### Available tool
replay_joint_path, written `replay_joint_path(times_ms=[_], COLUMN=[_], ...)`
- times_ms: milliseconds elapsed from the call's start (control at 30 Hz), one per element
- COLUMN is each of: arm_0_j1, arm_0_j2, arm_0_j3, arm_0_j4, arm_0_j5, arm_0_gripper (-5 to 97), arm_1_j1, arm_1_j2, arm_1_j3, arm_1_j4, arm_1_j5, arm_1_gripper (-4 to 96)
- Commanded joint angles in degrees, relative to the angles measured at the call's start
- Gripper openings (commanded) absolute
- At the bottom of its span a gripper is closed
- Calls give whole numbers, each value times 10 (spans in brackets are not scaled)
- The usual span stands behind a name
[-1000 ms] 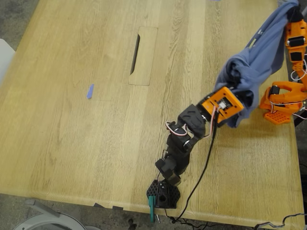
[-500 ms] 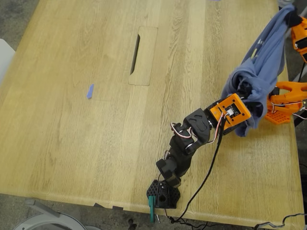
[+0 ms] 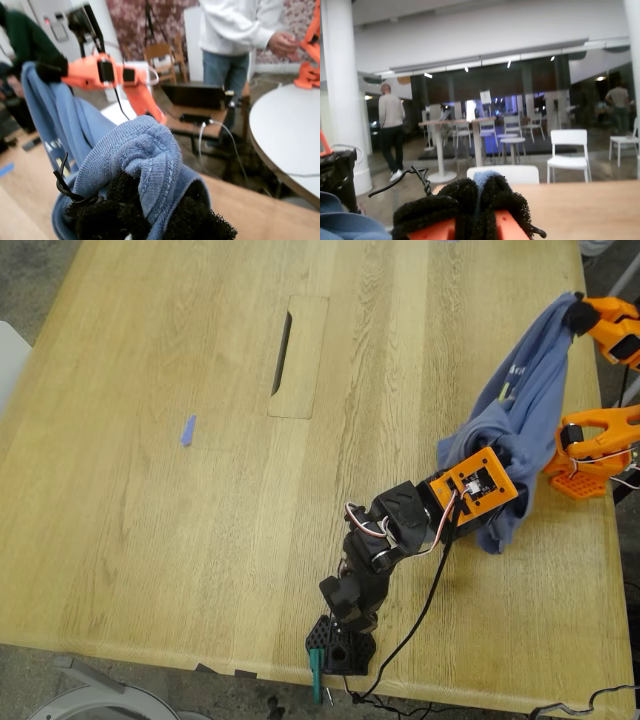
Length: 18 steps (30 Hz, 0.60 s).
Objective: Fold a T-shirt
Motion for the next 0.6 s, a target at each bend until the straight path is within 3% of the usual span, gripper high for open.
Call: replay_joint_path(times_ms=[0, 200, 567], arm_0_j1=[-8, -98, -249], arm_0_j2=[47, 54, 197], arm_0_j3=[3, 36, 428], arm_0_j4=[50, 176, 179], arm_0_j5=[-31, -78, -105], arm_0_gripper=[-1, -1, -1], arm_1_j1=[-8, -4, -16], arm_1_j2=[6, 20, 85], arm_1_j3=[-16, 1, 178], arm_1_j4=[29, 98, 125], arm_1_j5=[8, 27, 56], arm_1_gripper=[1, 1, 1])
